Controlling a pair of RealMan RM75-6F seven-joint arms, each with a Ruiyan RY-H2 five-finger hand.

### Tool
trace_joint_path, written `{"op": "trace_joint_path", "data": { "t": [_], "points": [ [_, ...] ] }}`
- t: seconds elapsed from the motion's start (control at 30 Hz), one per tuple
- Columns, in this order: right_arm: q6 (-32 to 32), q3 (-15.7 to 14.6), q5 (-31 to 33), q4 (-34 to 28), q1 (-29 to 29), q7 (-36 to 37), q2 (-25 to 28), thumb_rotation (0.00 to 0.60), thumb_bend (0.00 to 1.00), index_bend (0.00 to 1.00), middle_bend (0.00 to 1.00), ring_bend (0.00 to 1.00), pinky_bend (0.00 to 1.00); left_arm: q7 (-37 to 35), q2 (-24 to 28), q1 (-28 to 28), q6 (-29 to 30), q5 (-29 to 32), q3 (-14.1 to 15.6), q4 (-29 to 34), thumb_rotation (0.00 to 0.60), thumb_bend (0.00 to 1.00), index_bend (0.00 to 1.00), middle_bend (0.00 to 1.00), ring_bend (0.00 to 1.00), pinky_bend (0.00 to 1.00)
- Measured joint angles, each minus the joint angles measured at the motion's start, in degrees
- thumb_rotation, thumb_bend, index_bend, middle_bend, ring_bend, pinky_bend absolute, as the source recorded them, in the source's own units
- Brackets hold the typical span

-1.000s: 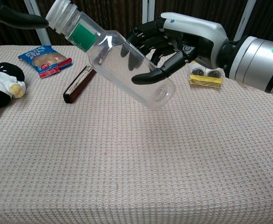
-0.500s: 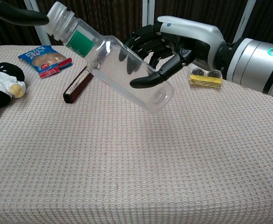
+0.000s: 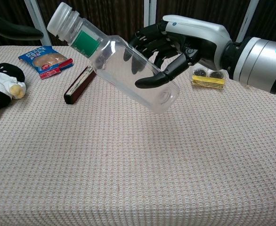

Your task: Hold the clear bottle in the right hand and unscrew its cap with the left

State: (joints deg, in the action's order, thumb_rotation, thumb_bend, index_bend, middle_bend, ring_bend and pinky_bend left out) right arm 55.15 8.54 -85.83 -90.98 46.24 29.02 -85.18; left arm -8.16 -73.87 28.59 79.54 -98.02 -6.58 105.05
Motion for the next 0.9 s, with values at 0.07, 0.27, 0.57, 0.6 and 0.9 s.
{"op": "trace_joint_path", "data": {
  "t": [0.07,0.27,0.57,0.6,0.9],
  "points": [
    [0.1,-0.1,-0.1,0.1,-0.1,0.2,0.1,0.600,0.39,0.58,0.57,0.36,0.51,-0.4,1.1,0.0,-0.6,-0.1,0.6,0.5,0.600,0.18,0.26,0.09,0.04,0.01],
    [0.2,-0.3,-0.6,0.5,-0.1,1.1,0.0,0.600,0.39,0.58,0.57,0.36,0.51,-0.9,2.4,0.4,-2.3,-0.1,1.4,1.3,0.600,0.26,0.30,0.09,0.04,0.01],
    [0.1,-0.4,-0.8,0.8,0.2,1.1,-0.2,0.600,0.39,0.58,0.57,0.36,0.51,-1.1,3.3,1.1,-4.0,0.0,1.9,1.9,0.600,0.32,0.30,0.09,0.04,0.01],
    [0.1,-0.4,-0.8,0.9,0.2,1.0,-0.2,0.600,0.39,0.58,0.57,0.36,0.51,-1.1,3.3,1.2,-4.0,-0.1,1.9,2.0,0.600,0.33,0.30,0.09,0.04,0.01],
    [0.3,-0.3,-0.7,0.8,0.2,1.0,-0.2,0.600,0.39,0.58,0.57,0.36,0.51,-1.7,3.4,1.7,-4.8,-0.2,2.2,2.2,0.600,0.33,0.30,0.09,0.04,0.01]
  ]
}}
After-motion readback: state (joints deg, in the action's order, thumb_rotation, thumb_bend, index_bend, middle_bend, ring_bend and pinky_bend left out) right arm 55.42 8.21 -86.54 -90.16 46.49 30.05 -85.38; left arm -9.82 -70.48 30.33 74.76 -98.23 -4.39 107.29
